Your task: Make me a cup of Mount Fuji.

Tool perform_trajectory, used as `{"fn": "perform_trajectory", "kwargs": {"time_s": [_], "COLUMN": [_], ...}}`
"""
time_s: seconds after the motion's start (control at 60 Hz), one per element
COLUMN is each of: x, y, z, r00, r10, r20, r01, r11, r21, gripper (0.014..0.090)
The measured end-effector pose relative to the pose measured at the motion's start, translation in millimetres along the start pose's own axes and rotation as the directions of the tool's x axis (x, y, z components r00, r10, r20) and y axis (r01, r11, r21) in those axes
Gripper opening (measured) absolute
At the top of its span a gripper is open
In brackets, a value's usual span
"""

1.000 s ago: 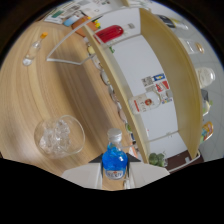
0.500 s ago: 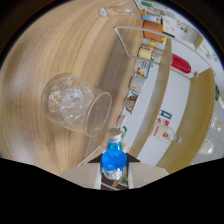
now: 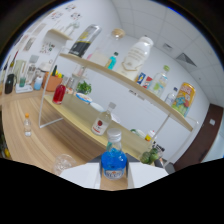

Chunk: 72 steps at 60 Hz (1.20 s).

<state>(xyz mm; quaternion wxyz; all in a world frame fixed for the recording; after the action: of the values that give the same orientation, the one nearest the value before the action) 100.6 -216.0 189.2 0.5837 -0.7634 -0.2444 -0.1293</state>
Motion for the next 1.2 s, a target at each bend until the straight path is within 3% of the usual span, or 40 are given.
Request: {"fn": "perform_trajectory", "kwargs": {"time_s": [0.15,0.383,0.55,0.8,1.1,1.2], "x": [36.1,64.5,64.7,52.2,50.9,53.2], "y": [30.7,138.7,192.2,216.8,231.6,233.5], "z": [-13.8,-3.1,13.0,26.3,20.9,14.9], "r00": [0.965,0.888,0.864,0.853,0.852,0.861], "r10": [0.264,0.457,0.500,0.522,0.521,0.503], "r20": [-0.011,-0.056,-0.058,-0.010,-0.045,-0.075], "r01": [-0.263,-0.460,-0.501,-0.506,-0.506,-0.498], "r11": [0.964,0.883,0.846,0.823,0.801,0.806], "r21": [0.023,-0.093,-0.182,-0.258,-0.318,-0.319], "gripper": [0.0366,0.0364,0.0364,0.0369,0.0377,0.0416]}}
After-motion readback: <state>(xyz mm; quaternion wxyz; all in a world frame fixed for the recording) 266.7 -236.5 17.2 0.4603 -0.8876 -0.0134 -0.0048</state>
